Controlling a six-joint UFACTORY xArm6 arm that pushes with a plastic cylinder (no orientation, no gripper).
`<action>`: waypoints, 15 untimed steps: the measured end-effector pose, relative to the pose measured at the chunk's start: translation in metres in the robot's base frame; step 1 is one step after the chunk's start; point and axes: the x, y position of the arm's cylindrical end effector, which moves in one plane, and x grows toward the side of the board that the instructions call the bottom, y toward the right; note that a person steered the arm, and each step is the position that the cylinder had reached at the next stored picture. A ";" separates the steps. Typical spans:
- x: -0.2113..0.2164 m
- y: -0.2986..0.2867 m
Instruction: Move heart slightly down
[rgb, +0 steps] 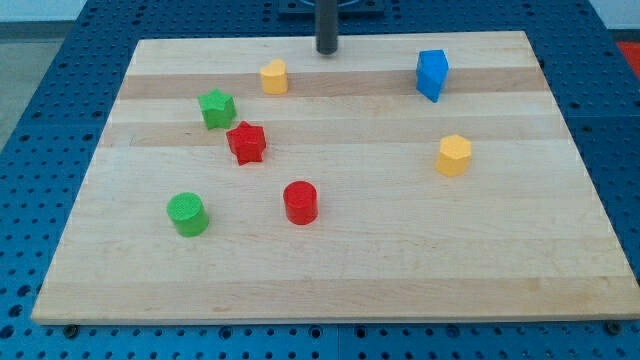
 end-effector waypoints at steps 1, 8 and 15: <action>0.000 -0.044; 0.065 -0.059; 0.079 -0.070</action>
